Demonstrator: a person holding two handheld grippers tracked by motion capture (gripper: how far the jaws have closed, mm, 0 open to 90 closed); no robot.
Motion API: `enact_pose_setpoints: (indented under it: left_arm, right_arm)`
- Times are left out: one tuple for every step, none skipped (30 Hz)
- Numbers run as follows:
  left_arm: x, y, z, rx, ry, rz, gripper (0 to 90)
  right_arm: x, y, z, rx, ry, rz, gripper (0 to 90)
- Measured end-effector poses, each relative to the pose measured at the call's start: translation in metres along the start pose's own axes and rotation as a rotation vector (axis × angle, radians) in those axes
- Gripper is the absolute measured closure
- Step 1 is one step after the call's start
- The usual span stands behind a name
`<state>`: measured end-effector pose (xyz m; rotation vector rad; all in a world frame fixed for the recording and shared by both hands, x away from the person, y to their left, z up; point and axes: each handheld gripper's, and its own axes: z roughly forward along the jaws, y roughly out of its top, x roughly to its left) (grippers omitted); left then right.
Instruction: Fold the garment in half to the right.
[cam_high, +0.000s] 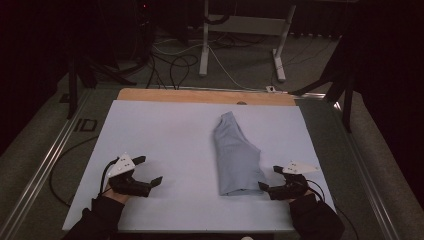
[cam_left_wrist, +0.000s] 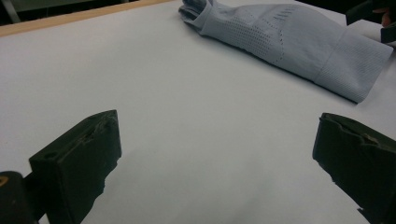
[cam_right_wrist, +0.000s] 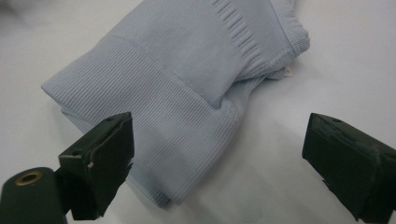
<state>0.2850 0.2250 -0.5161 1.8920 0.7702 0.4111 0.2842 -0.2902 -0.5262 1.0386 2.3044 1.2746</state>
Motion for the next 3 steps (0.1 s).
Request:
enact_pose_setpoints:
  left_arm:
    - [0.0,0.0,-0.0001,0.0,0.0,-0.001,1.9]
    - [0.0,0.0001,-0.0002,0.0,-0.001,0.001,1.9]
    - [-0.0001,0.0003,-0.0004,0.001,0.0,0.002,1.9]
  right_arm:
    - [0.0001,0.0,-0.0001,0.0,0.0,-0.003,9.1]
    - [0.0002,-0.0001,-0.0001,0.0,0.005,0.0,9.0]
    - [0.0002,-0.0002,0.0001,0.003,0.005,0.001,9.1]
